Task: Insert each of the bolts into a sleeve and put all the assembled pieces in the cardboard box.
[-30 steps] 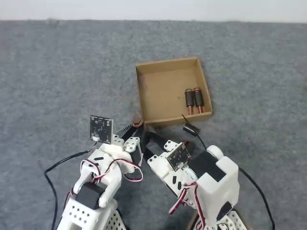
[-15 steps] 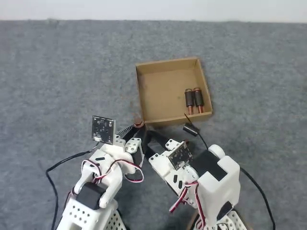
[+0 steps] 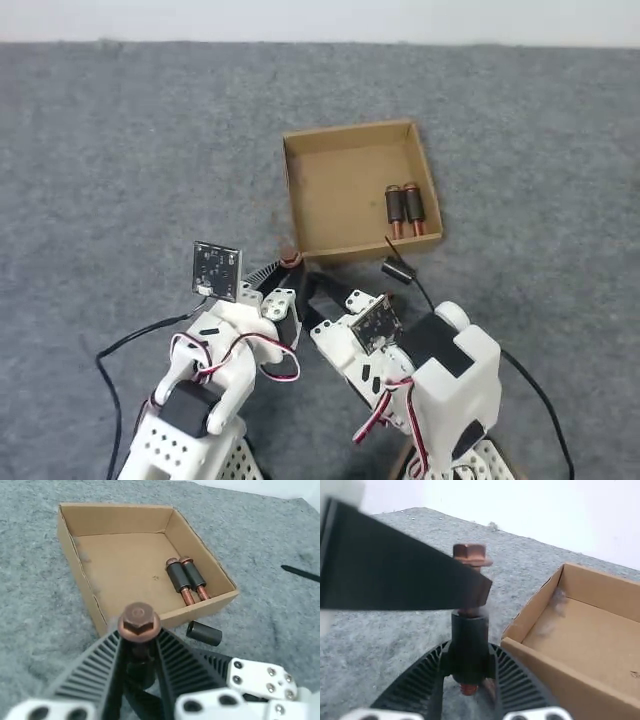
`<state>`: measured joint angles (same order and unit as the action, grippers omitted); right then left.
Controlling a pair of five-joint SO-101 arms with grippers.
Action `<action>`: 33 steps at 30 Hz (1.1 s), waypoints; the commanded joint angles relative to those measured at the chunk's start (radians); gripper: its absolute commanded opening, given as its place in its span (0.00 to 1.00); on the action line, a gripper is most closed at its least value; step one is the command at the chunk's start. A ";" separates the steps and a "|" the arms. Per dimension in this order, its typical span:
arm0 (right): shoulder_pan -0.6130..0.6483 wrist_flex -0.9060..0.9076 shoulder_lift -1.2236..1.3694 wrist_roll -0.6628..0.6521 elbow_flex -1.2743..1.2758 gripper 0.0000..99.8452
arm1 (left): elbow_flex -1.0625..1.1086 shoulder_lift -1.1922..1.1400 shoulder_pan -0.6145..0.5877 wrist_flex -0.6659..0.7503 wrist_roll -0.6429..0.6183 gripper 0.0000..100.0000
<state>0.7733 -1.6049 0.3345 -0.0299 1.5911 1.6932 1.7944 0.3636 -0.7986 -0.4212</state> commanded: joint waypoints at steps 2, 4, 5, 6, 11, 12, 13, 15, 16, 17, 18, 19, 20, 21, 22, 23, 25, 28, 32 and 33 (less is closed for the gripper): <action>-0.036 -0.013 -0.065 -0.009 -0.020 0.01 | -0.008 0.023 0.014 -0.006 0.000 0.10; -0.036 -0.013 -0.065 -0.009 -0.020 0.01 | -0.008 0.021 0.014 -0.034 -0.002 0.15; -0.036 -0.013 -0.065 -0.009 -0.020 0.01 | -0.008 0.021 0.017 -0.046 -0.002 0.17; -0.036 -0.013 -0.065 -0.009 -0.020 0.01 | -0.008 0.023 0.017 -0.051 -0.002 0.18; -0.036 -0.013 -0.065 -0.009 -0.020 0.01 | -0.008 0.023 0.017 -0.048 -0.002 0.18; -0.036 -0.013 -0.065 -0.009 -0.020 0.01 | -0.008 0.023 0.017 -0.048 -0.002 0.18; -0.036 -0.013 -0.065 -0.009 -0.020 0.01 | -0.008 0.023 0.017 -0.049 -0.002 0.18; -0.036 -0.013 -0.065 -0.009 -0.020 0.01 | -0.008 0.023 0.017 -0.051 -0.002 0.18; -0.036 -0.013 -0.065 -0.009 -0.020 0.01 | -0.008 0.023 0.015 -0.052 0.000 0.18; -0.038 -0.013 -0.065 -0.009 -0.020 0.01 | -0.008 0.023 0.011 -0.052 0.000 0.18; -0.039 -0.013 -0.065 -0.009 -0.020 0.01 | -0.008 0.023 0.009 -0.052 0.000 0.18; -0.041 -0.013 -0.065 -0.009 -0.020 0.01 | -0.008 0.023 0.009 -0.054 0.002 0.18; -0.041 -0.013 -0.065 -0.009 -0.020 0.01 | -0.008 0.023 0.009 -0.054 0.002 0.18; -0.041 -0.013 -0.065 -0.009 -0.020 0.01 | -0.010 0.023 0.009 -0.054 0.002 0.18; -0.041 -0.013 -0.065 -0.009 -0.020 0.01 | -0.010 0.023 0.009 -0.054 0.002 0.18; -0.041 -0.013 -0.065 -0.009 -0.021 0.01 | -0.015 0.023 0.009 -0.054 0.000 0.18; -0.042 -0.010 -0.065 -0.009 -0.028 0.01 | -0.033 0.023 0.009 -0.054 -0.003 0.18; -0.042 -0.004 -0.065 -0.009 -0.037 0.01 | -0.053 0.025 0.009 -0.054 -0.003 0.18; -0.042 -0.004 -0.065 -0.009 -0.037 0.01 | -0.093 0.025 0.009 -0.054 -0.003 0.18; -0.042 -0.004 -0.065 -0.009 -0.037 0.01 | -0.105 0.025 0.009 -0.054 -0.003 0.18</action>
<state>0.7457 -1.6034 0.3345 -0.0299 1.5896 1.6916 1.7944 0.3759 -0.8462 -0.4212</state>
